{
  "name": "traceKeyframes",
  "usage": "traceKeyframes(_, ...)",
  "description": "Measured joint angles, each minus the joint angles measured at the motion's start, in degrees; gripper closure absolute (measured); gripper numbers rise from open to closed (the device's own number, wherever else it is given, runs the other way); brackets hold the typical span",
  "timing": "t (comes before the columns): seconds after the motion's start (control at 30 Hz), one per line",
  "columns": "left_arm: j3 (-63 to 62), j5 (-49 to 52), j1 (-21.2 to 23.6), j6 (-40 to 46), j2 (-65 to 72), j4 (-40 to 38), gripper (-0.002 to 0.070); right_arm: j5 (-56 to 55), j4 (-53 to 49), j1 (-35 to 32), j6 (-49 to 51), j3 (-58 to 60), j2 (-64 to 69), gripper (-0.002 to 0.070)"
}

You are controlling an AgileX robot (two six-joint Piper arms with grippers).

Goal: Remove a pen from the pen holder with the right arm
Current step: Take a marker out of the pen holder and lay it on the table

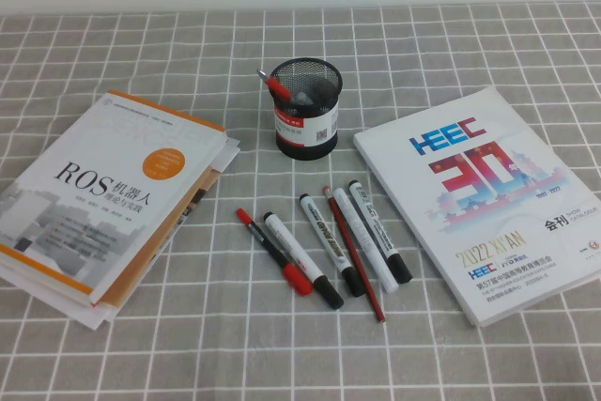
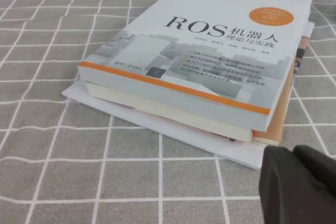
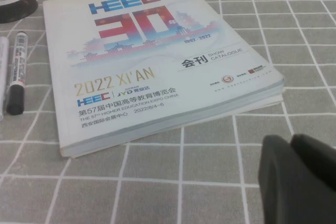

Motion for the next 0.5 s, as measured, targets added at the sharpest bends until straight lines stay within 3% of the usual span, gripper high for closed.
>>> traceKeyframes(0.37, 0.0, 0.0, 0.0, 0.0, 0.0, 0.0, 0.0678, 0.0, 0.4, 0.0, 0.0, 0.0, 0.0, 0.0689)
traceKeyframes(0.5, 0.0, 0.0, 0.0, 0.0, 0.0, 0.0, 0.0678, -0.2, 4.8, 0.0, 0.0, 0.0, 0.0, 0.0688)
